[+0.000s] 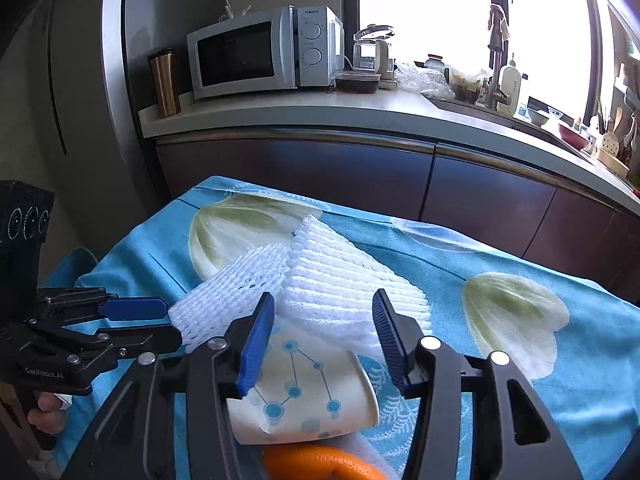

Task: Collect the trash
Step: 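Grasp a white foam net with the left tool while the right tool grasps another foam net, then carry both white foam nets over the teal bin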

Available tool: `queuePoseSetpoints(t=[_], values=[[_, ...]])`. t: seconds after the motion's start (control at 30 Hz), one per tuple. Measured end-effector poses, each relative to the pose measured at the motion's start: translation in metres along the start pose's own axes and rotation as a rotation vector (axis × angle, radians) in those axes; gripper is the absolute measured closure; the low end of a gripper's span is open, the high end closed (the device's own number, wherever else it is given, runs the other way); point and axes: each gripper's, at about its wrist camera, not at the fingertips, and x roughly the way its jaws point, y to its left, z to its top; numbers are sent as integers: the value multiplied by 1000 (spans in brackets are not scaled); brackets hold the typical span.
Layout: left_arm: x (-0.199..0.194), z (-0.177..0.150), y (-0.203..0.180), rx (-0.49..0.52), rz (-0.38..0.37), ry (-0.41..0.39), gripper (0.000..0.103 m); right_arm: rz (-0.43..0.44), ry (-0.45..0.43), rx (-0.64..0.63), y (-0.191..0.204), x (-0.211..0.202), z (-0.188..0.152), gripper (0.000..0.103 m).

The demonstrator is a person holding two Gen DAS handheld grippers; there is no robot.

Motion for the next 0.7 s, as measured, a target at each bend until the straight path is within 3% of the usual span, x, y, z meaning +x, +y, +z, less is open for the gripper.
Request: queuePoseSetpoints(t=[0.13, 0.2, 0.27, 0.37, 0.7], values=[[11, 4, 1, -20, -22, 21, 62, 0, 3, 9, -3, 2, -2, 77], [13, 3, 0, -17, -23, 23, 75, -1, -5, 17, -4, -1, -3, 82], [13, 1, 0, -11, -21, 17, 79, -4, -15, 23, -6, -5, -4, 89], [10, 0, -3, -8, -33, 7, 90, -7, -39, 33, -10, -12, -3, 91], [-23, -6, -12, 40, 4, -70, 92, 31, -140, 49, -8, -45, 5, 91]])
